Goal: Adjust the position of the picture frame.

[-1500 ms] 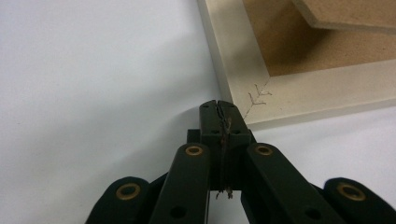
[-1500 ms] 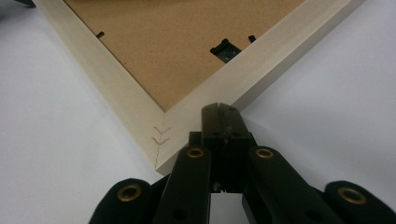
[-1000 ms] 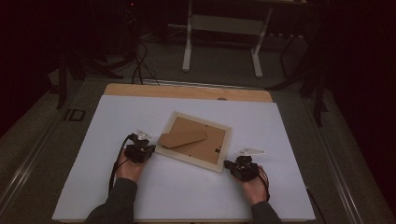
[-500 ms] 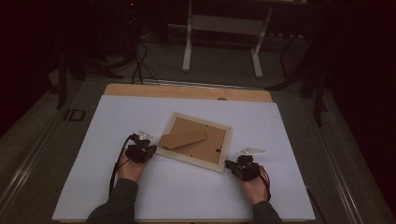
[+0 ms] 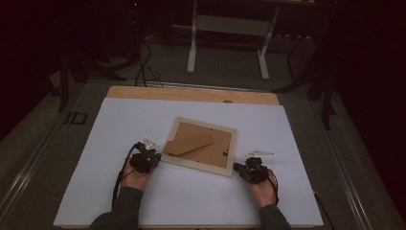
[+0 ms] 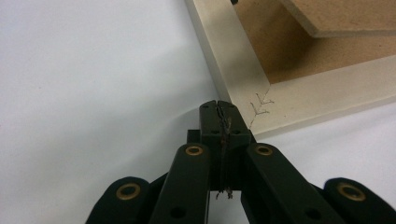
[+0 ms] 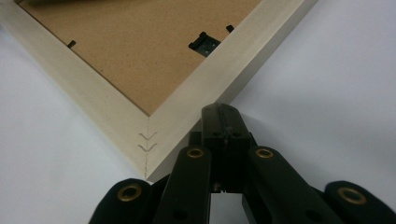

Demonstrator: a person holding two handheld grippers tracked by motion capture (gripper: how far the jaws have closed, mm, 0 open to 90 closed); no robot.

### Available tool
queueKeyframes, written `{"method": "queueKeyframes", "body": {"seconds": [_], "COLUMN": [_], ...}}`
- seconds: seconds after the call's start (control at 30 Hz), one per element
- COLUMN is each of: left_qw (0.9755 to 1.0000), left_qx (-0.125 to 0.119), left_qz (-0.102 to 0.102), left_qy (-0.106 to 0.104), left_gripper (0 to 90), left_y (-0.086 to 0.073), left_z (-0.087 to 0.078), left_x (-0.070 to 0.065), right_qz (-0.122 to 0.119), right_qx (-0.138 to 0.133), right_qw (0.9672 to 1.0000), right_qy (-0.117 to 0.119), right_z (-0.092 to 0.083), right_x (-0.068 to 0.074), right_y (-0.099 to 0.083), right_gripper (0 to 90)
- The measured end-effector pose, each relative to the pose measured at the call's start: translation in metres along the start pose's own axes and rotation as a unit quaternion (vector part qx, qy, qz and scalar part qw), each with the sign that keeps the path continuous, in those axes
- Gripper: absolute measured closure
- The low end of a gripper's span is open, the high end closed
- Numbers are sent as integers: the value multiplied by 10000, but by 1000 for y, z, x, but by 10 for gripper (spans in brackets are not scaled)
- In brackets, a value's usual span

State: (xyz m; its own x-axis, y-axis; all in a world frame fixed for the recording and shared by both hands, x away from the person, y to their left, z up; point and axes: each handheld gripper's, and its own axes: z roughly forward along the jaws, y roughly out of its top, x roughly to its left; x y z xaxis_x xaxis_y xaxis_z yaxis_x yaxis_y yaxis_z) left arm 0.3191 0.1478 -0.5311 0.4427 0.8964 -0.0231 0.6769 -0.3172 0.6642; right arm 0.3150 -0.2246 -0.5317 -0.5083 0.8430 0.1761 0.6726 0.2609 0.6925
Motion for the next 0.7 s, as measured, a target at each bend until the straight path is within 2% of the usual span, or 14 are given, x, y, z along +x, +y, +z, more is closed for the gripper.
{"method": "queueKeyframes", "body": {"seconds": [0.17,0.37,0.7], "left_qw": [10000,9998,9998], "left_qx": [37,108,49], "left_qz": [67,175,187], "left_qy": [48,-2,-55], "left_gripper": [900,900,900], "left_y": [-1,-3,-8], "left_z": [-2,-6,-12], "left_x": [-4,-10,-18], "right_qz": [51,59,71], "right_qx": [56,31,-28], "right_qw": [10000,9999,9999], "right_qy": [22,-76,-87], "right_z": [2,4,7], "right_x": [-4,-8,-15], "right_y": [1,4,7], "right_gripper": [900,900,900]}}
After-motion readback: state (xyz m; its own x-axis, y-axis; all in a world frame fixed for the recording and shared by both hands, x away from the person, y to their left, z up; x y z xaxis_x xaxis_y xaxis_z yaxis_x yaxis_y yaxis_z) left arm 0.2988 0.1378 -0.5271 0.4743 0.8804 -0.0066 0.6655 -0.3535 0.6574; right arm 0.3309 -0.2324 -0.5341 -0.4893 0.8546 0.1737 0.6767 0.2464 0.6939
